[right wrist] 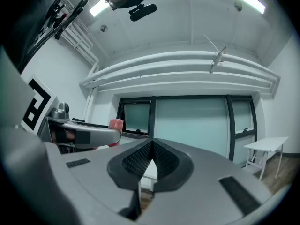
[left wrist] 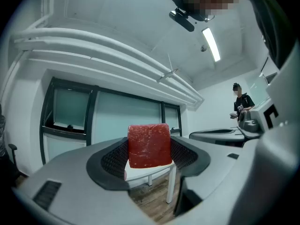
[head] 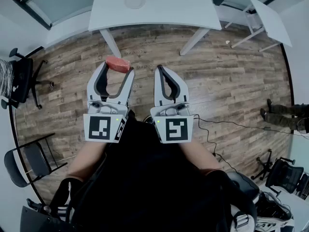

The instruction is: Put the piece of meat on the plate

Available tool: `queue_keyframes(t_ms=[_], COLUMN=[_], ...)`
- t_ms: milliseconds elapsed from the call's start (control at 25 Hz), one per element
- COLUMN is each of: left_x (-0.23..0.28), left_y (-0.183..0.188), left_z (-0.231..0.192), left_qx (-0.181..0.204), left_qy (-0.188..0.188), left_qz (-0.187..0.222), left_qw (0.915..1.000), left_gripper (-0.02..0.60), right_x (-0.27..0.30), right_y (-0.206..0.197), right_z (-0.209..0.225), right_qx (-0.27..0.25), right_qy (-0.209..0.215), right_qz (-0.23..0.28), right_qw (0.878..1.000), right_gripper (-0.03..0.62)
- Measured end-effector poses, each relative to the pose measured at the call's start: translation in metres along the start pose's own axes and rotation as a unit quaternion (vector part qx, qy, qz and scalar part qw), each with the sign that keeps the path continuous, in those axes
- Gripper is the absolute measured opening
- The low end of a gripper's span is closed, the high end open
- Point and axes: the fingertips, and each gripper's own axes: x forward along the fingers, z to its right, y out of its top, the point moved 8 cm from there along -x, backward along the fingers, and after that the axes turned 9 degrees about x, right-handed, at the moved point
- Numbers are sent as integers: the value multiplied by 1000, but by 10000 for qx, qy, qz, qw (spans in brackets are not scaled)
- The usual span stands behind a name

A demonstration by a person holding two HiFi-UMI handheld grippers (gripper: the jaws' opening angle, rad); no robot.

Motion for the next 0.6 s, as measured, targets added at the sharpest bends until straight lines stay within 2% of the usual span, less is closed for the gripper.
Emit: queue_keyframes(t_ms=[320,600], left_x=[24,45], left_y=[-3,-29], left_z=[-28,-71], left_qx=[-32,-191], left_qy=[5,37], left_qz=[-72,-318], left_qw=[10000,9993], left_gripper=[279,279], right_x=[36,87], right_y=[-6,-31], right_z=[1,-5], right_qx=[67,157], right_qy=[9,8], right_qz=[-227,-432], right_qw=[9997,9989], right_gripper=[3,3])
